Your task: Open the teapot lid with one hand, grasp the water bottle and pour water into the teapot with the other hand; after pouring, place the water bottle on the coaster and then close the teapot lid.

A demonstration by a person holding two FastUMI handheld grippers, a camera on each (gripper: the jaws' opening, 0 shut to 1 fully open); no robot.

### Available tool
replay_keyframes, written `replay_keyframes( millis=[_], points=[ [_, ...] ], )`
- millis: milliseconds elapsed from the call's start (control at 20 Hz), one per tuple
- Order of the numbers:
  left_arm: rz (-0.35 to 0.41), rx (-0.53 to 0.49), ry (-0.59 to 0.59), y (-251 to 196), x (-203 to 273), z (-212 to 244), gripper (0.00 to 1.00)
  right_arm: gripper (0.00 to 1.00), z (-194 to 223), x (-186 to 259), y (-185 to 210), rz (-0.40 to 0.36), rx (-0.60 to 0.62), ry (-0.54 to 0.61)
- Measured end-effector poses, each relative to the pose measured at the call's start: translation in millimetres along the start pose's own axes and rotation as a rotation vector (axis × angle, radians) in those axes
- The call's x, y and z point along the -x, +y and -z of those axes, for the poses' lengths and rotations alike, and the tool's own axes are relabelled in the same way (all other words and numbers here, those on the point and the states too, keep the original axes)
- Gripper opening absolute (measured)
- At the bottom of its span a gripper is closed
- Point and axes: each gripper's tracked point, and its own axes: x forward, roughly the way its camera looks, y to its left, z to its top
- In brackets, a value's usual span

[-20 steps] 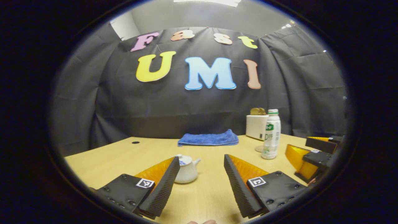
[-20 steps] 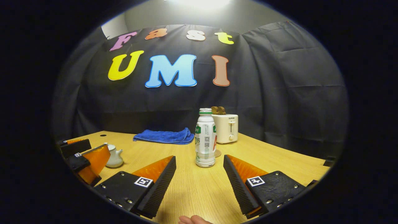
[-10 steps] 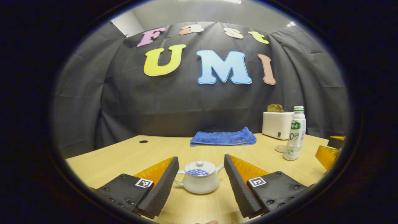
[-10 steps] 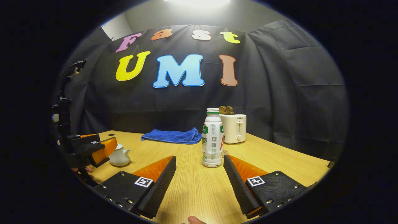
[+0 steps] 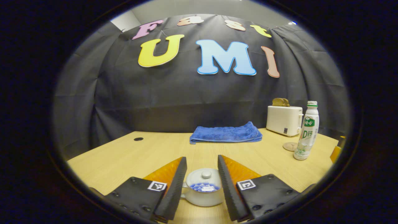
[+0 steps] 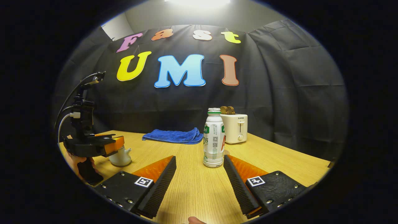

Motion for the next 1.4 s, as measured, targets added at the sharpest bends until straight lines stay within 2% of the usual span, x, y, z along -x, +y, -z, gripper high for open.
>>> replay_keyframes(
  millis=[100,150,250,300,400,500,600,700,750,850,1000,1200,1250,1300,1400],
  points=[
    [0.013,-0.011,0.010,-2.7,-2.0,-0.7,0.54,0.95,-0.5,0.4,1.0,-0.005,0.000,-0.001],
    [0.022,-0.004,0.009,-2.1,-3.8,-1.3,0.59,0.95,-0.6,0.5,1.9,-0.011,0.000,-0.002],
    [0.036,-0.012,0.016,-5.3,-2.3,-0.2,0.21,0.94,-0.9,0.5,2.4,-0.019,0.000,-0.001],
    [0.043,-0.013,0.021,-6.3,-4.5,0.3,0.19,0.94,-0.6,1.1,3.0,-0.021,0.000,-0.002],
    [0.049,-0.005,0.014,-4.2,-1.7,-1.6,0.31,0.95,-0.3,1.8,3.2,-0.023,0.000,-0.001],
    [0.042,0.023,-0.028,0.4,-0.6,-9.0,0.09,0.95,0.0,0.9,7.1,-0.045,0.003,-0.003],
    [0.054,0.037,-0.034,-1.8,-0.5,-8.8,0.17,0.94,-0.6,-0.6,8.4,-0.065,0.004,-0.005],
    [0.064,0.049,-0.035,-2.6,1.8,-8.5,0.13,0.94,-2.3,-4.5,5.4,-0.072,0.032,-0.010],
    [0.073,0.064,-0.046,-2.3,3.5,-12.9,0.17,0.94,-5.8,-7.8,0.5,-0.060,0.068,-0.019],
    [0.080,0.084,-0.078,-2.3,11.7,-22.3,0.17,0.95,-16.1,-18.6,-10.6,-0.027,0.152,-0.054],
    [0.093,0.086,-0.122,-3.4,21.5,-36.0,0.17,0.94,-28.1,-46.5,-13.5,-0.043,0.218,-0.077],
    [0.089,0.071,-0.159,1.6,29.2,-43.4,0.17,0.95,-32.0,-91.4,-44.4,0.016,0.116,-0.018],
    [0.089,0.073,-0.161,2.7,29.3,-44.3,0.13,0.94,-31.5,-101.1,-50.3,0.023,0.085,-0.005],
    [0.088,0.074,-0.161,2.5,28.5,-43.1,0.17,0.94,-27.0,-109.7,-53.0,0.017,0.048,0.022],
    [0.081,0.074,-0.158,3.2,29.1,-41.3,0.17,0.94,-19.4,-124.8,-54.0,-0.004,-0.011,0.061]
  ],
)
